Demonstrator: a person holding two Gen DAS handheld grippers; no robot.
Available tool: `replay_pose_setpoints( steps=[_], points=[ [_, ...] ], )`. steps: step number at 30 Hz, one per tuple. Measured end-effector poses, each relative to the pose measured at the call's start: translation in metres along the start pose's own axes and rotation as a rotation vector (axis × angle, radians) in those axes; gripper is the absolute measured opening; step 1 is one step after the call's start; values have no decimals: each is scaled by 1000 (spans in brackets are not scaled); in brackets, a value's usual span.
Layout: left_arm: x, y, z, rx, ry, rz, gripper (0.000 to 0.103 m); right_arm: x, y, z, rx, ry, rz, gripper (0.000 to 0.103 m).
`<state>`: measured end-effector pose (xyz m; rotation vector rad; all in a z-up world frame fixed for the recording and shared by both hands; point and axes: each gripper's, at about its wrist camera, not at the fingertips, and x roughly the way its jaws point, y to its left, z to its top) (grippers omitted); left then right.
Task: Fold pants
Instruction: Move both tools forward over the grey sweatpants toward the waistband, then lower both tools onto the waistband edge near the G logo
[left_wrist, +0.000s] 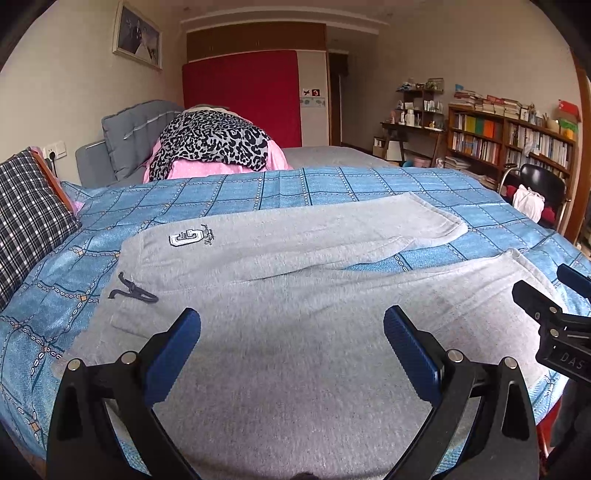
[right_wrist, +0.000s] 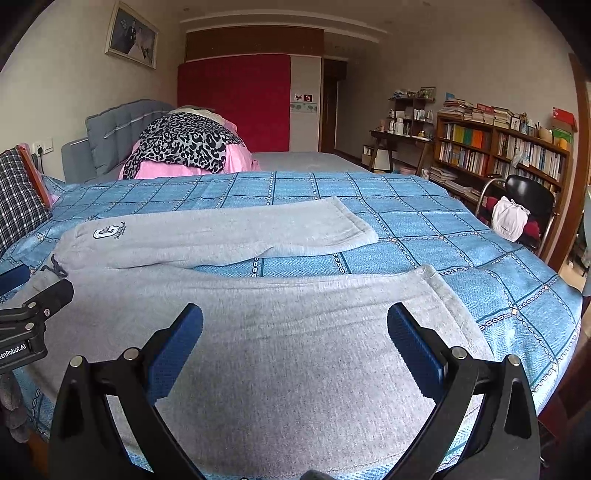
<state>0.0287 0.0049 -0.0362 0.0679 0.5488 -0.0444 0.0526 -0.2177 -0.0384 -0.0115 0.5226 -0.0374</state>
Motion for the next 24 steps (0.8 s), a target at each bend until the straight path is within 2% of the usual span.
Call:
replay_pose_setpoints(
  steps=[9, 16, 24],
  points=[
    [16, 5, 1, -2, 36, 14, 98, 25, -7, -2, 10, 74, -79, 101],
    [32, 13, 4, -4, 61, 44, 98, 44, -6, -2, -18, 87, -126, 101],
    [52, 19, 8, -10, 95, 65, 98, 67, -3, -3, -42, 116, -131, 101]
  ],
)
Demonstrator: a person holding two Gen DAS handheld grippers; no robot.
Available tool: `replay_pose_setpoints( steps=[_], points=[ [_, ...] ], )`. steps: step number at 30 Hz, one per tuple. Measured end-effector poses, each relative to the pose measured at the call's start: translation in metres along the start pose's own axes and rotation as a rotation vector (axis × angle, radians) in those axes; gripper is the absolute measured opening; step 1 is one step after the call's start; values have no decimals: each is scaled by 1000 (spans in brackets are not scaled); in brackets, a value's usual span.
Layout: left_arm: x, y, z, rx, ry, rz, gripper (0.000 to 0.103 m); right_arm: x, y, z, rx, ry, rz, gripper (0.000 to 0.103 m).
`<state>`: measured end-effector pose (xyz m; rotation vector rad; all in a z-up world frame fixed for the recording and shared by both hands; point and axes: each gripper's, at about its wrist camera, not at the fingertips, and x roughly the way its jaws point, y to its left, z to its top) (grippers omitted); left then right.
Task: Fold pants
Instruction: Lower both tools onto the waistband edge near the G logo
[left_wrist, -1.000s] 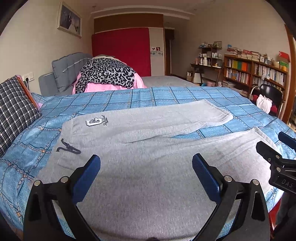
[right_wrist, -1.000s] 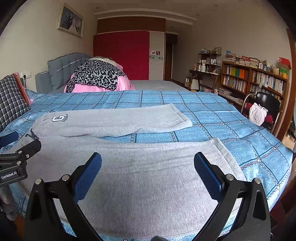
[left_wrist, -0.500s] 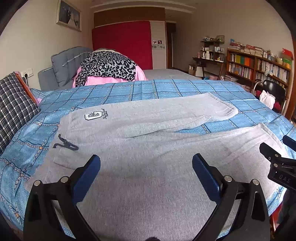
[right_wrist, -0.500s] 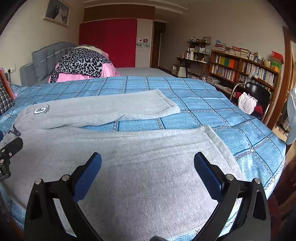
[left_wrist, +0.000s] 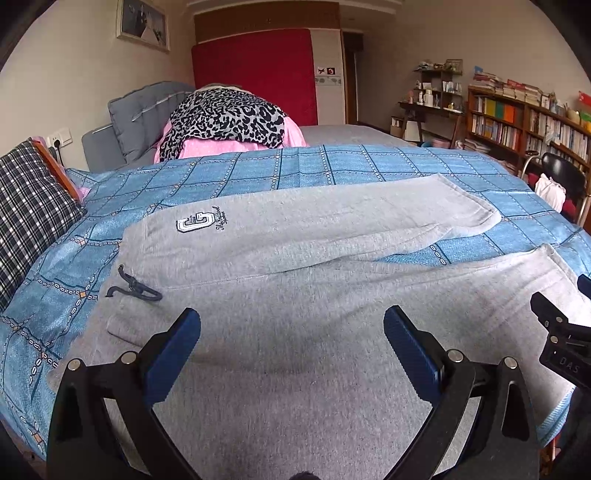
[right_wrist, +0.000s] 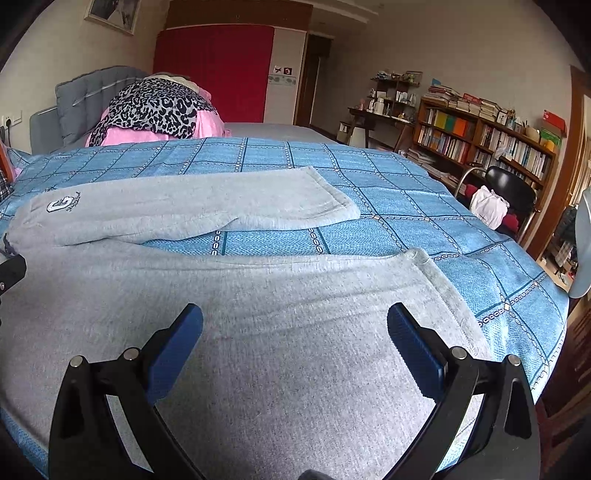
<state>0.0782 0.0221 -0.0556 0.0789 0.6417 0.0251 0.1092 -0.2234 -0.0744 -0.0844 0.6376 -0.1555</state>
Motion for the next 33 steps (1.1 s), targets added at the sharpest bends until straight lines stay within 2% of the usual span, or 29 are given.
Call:
replay_pose_setpoints(
  steps=[18, 33],
  points=[
    [44, 5, 17, 24, 72, 36, 98, 50, 3, 13, -26, 61, -23, 101],
    [80, 58, 55, -23, 123, 62, 98, 85, 17, 52, -107, 62, -37, 101]
  ],
)
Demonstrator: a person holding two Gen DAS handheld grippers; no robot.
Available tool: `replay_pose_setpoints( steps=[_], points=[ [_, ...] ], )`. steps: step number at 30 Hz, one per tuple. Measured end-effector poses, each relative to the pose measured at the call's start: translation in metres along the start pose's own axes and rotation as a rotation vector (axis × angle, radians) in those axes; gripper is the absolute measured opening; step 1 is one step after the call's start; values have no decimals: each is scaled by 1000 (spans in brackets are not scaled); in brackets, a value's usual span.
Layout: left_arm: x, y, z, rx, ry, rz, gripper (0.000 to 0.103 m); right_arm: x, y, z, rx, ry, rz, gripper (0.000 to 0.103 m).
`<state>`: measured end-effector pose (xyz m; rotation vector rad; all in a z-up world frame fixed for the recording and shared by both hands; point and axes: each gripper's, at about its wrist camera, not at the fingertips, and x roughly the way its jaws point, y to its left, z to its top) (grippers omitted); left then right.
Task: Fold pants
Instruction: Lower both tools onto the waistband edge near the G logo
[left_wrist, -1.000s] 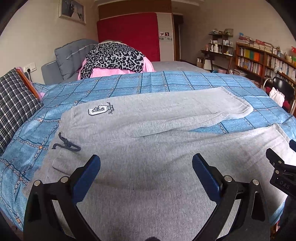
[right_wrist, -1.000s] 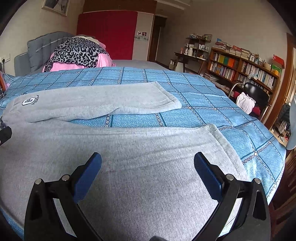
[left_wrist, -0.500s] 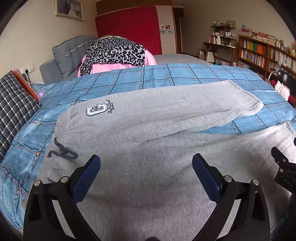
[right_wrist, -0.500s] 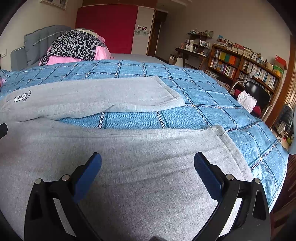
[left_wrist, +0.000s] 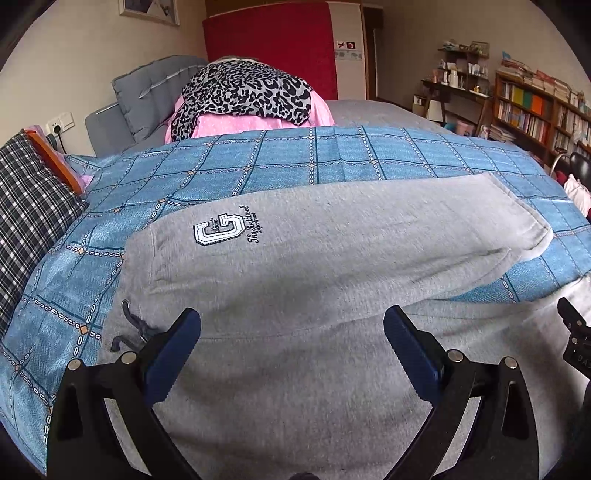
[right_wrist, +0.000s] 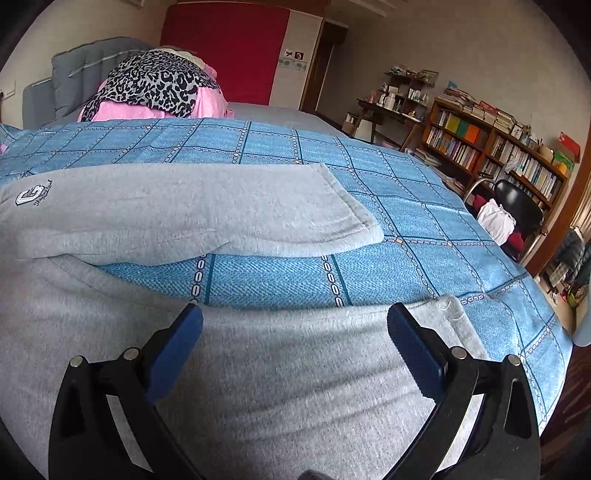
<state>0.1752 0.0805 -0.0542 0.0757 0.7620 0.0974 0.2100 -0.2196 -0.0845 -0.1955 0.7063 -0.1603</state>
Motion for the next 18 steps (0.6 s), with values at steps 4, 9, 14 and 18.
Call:
replay_pose_setpoints(
  steps=[4, 9, 14, 18],
  points=[
    [16, 23, 12, -24, 22, 30, 98, 16, 3, 16, -46, 7, 4, 101],
    [34, 54, 23, -60, 42, 71, 98, 42, 0, 37, -62, 30, -31, 101],
    [52, 84, 28, -100, 75, 123, 98, 59, 4, 50, -82, 36, -42, 101],
    [68, 105, 32, -145, 103, 145, 98, 67, 12, 57, -104, 35, -40, 101]
  ],
)
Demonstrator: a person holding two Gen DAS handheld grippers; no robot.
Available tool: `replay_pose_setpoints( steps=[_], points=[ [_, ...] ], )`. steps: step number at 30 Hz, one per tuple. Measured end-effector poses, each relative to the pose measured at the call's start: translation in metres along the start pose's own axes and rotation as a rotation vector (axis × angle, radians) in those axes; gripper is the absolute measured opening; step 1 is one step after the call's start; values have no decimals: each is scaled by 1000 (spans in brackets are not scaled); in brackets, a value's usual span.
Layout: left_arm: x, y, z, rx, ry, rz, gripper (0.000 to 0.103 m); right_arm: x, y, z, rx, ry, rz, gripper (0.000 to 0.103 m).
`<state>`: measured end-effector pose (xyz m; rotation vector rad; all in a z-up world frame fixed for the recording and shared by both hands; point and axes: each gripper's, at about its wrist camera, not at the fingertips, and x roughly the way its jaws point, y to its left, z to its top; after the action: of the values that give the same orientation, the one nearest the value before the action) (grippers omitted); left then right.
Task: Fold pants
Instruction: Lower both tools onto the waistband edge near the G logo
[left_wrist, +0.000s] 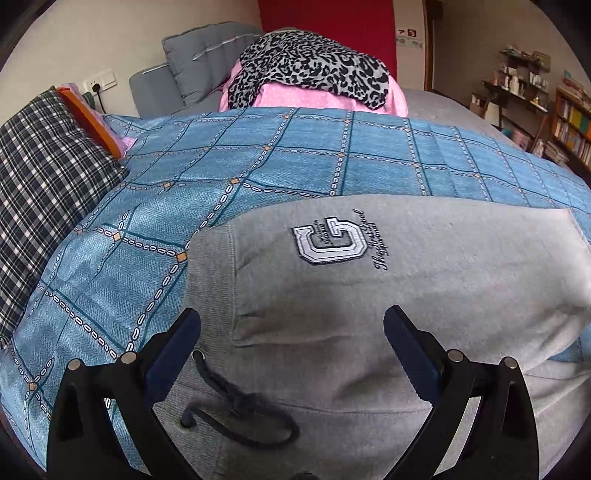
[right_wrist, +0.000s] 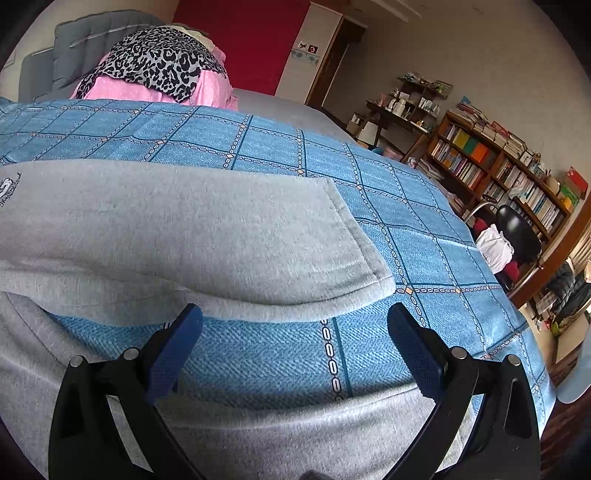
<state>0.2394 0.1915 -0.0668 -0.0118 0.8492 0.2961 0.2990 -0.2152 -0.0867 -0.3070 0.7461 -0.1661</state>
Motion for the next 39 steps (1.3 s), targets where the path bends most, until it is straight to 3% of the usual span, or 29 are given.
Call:
replay_pose_setpoints(
  steps=[14, 24, 29, 39],
  points=[
    [43, 30, 16, -84, 96, 9, 98, 29, 5, 24, -23, 4, -20, 101],
    [82, 54, 39, -90, 149, 97, 98, 74, -11, 45, 3, 37, -24, 101],
    [104, 62, 43, -121, 207, 48, 98, 99, -21, 50, 16, 74, -15, 101],
    [123, 59, 59, -122, 205, 39, 98, 125, -27, 60, 6, 91, -10, 101]
  ],
)
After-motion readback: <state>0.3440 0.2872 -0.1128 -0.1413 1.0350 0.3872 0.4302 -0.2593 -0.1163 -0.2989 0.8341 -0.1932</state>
